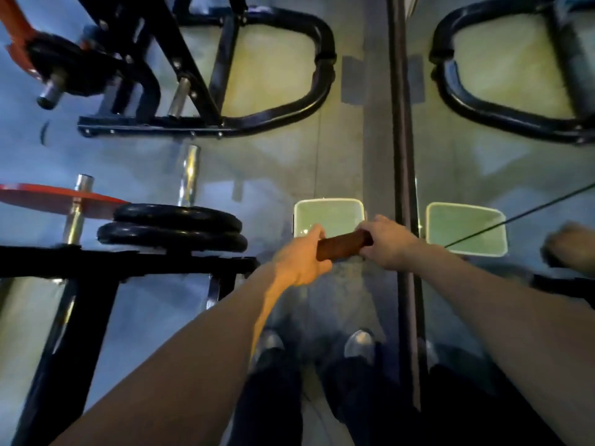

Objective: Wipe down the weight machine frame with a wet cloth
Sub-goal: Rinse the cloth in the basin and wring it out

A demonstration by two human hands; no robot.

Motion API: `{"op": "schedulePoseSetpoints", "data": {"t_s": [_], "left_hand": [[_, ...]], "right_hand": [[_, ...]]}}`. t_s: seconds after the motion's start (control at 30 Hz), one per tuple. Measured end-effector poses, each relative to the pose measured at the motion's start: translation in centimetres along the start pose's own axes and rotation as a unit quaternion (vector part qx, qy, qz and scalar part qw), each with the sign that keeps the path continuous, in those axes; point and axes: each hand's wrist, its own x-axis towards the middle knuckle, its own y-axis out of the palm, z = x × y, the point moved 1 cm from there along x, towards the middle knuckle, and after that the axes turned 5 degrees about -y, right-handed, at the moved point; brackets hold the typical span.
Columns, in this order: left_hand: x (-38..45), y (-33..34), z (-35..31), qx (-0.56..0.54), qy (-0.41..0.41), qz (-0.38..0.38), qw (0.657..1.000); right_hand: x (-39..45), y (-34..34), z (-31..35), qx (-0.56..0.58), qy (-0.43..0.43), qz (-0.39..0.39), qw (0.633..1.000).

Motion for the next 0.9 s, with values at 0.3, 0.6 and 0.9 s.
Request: {"op": "schedulePoseSetpoints", "data": {"t_s": [0.3, 0.6, 0.9], "left_hand": [[18.0, 9.6, 8.1, -0.036, 0.0, -0.057, 0.998], [34.1, 18.8, 15.4, 0.057, 0.04, -0.121, 0.99], [45.4, 24.2, 18.3, 0.148, 0.056, -0.026, 0.987]], "right_hand": [[15.6, 11.8, -9.3, 0.088, -0.029, -0.094, 0.991], [29.0, 21.3, -17.6, 0.019, 0.004, -0.107, 0.994], [39.5, 25.7, -23.8, -0.1, 0.019, 0.003, 0.995]]}}
